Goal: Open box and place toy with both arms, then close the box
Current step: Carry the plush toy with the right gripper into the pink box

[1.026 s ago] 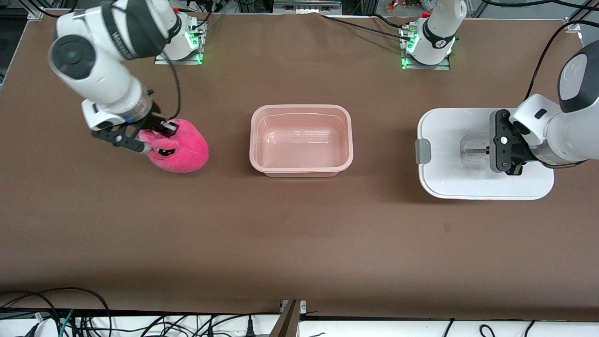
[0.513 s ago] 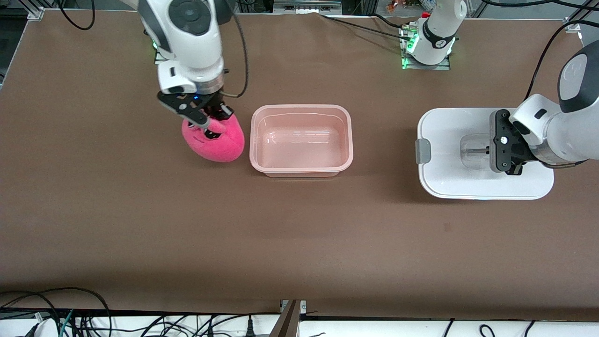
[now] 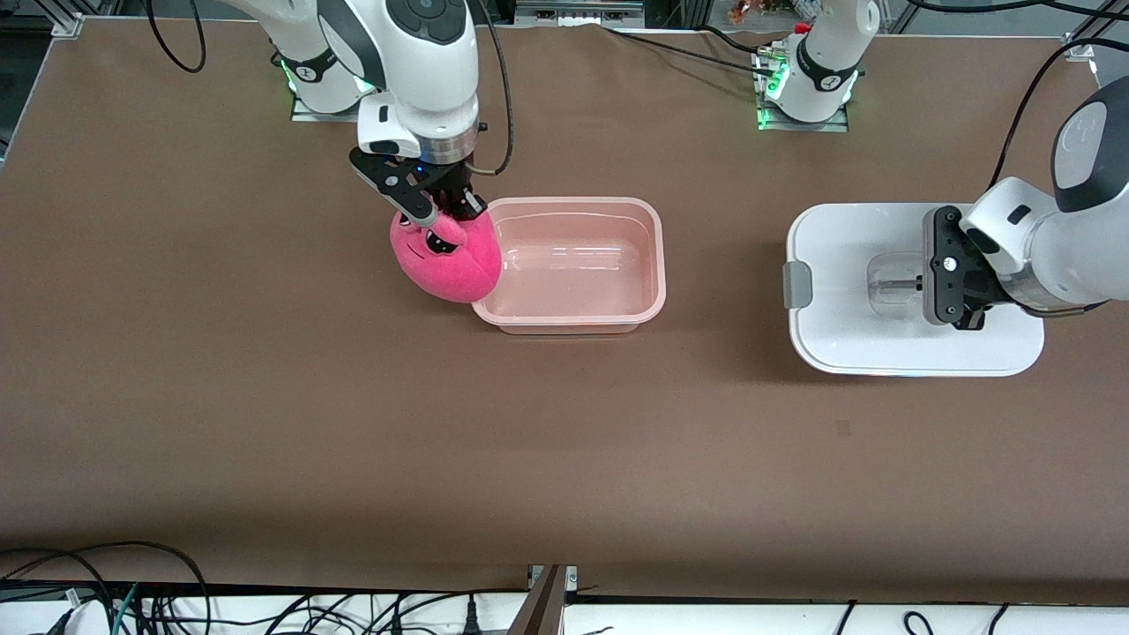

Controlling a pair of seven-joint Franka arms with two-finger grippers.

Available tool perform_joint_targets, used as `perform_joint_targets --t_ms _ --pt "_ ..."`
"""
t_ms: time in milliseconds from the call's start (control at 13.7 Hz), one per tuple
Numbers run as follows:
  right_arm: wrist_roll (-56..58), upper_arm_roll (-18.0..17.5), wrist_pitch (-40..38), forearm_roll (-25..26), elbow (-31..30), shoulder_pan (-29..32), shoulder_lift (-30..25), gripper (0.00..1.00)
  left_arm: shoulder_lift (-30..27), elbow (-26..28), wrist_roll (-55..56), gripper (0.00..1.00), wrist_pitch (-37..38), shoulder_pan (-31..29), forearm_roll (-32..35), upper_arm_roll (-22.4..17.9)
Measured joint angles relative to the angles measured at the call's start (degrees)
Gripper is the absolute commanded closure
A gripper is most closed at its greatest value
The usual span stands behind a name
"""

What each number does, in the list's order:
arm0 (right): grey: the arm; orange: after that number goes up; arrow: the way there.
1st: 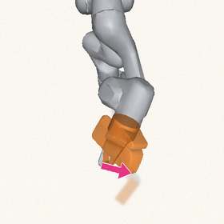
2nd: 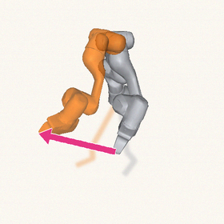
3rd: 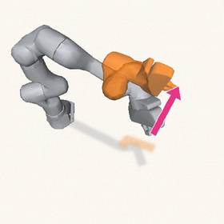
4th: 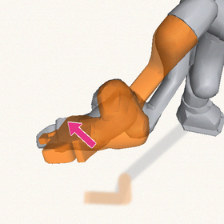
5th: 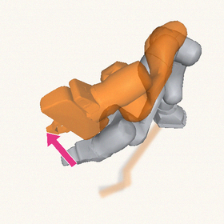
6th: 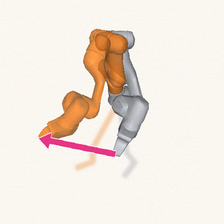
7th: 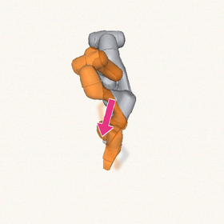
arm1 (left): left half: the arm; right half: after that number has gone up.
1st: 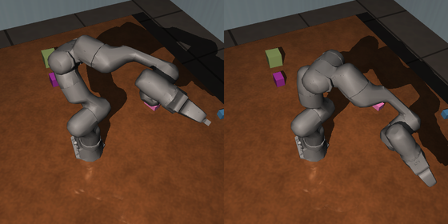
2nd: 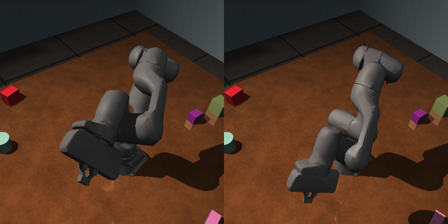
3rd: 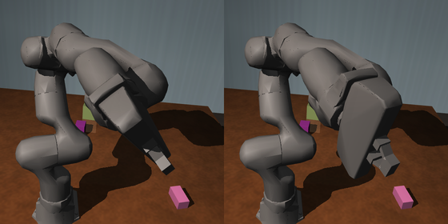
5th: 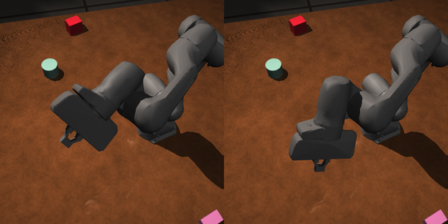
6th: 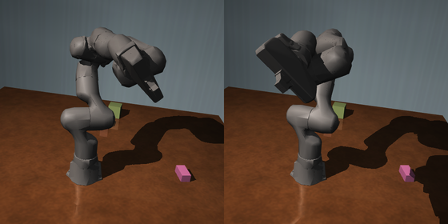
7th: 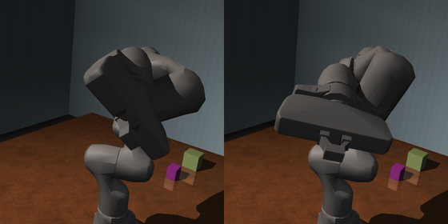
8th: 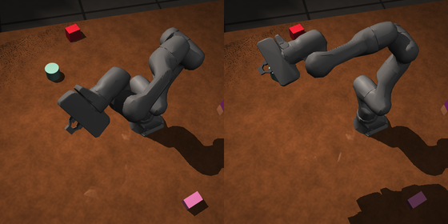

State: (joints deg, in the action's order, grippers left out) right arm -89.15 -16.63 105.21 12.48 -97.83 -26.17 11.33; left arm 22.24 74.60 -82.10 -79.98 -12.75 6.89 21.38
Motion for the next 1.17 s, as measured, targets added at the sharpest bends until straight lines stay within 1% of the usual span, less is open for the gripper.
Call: perform_joint_targets --t_ms 293,513,806,1172 --pt "-13.3 0.0 -0.9 2.2 3.0 -2.2 3.6 1.0 0.0 0.0 0.0 1.0 0.0 0.0 0.0 0.0" --pt "-19.4 0.0 -2.7 3.6 5.4 -3.7 5.6 1.0 0.0 0.0 0.0 1.0 0.0 -0.1 0.0 0.0" --pt "-22.7 0.1 -4.2 3.8 7.8 -4.6 5.9 1.0 0.0 0.0 0.0 1.0 0.0 -0.2 0.0 0.0" --pt "-25.9 0.1 -4.5 7.0 8.0 -5.4 8.9 1.0 0.0 0.0 0.0 1.0 0.0 -0.2 0.0 0.0"
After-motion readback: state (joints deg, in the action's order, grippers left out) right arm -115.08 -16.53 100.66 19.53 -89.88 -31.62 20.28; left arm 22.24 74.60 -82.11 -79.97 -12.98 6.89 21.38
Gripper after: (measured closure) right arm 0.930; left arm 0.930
